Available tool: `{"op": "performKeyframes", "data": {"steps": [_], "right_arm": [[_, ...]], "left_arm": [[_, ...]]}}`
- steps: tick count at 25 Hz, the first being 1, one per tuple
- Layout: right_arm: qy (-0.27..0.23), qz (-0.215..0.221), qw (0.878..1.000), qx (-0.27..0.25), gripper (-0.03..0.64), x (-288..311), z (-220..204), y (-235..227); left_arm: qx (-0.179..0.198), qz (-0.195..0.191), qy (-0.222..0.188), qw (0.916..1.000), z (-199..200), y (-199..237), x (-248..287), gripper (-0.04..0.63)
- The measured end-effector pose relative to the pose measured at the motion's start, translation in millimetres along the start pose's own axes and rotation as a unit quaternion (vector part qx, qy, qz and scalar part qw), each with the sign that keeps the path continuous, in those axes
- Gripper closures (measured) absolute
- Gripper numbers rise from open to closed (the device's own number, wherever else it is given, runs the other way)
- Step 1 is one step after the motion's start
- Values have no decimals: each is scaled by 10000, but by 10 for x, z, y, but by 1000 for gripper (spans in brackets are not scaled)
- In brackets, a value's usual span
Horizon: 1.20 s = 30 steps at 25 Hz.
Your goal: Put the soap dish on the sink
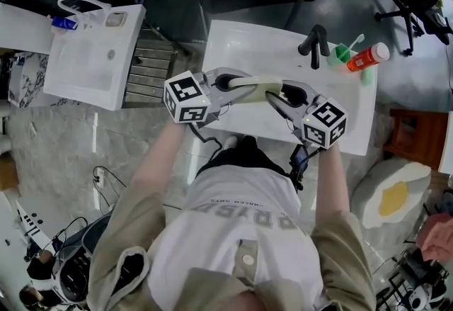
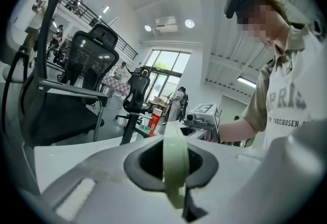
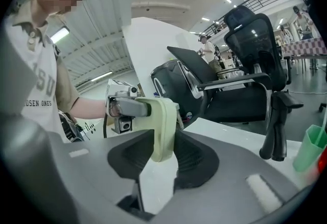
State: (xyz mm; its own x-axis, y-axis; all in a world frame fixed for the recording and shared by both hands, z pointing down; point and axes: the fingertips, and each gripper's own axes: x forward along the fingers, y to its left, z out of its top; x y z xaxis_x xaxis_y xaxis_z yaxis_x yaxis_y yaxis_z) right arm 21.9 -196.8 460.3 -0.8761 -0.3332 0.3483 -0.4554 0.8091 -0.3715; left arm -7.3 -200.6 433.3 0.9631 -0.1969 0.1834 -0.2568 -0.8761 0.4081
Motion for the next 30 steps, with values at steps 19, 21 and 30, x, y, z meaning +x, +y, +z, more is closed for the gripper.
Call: {"op": "performKeyframes", "data": {"steps": [19, 21, 30], "right_arm": [[-35, 95, 9964, 841, 545, -77, -144, -275], [-25, 81, 9953, 966, 545, -82, -167, -308], [155, 30, 9882, 1526, 545, 5, -269, -426]], "left_arm": [[350, 704, 354, 9963, -162, 219, 206, 471], [504, 796, 433, 9946, -188, 219, 208, 408], [1797, 1132, 1173, 9701, -357, 268, 119, 199]]}}
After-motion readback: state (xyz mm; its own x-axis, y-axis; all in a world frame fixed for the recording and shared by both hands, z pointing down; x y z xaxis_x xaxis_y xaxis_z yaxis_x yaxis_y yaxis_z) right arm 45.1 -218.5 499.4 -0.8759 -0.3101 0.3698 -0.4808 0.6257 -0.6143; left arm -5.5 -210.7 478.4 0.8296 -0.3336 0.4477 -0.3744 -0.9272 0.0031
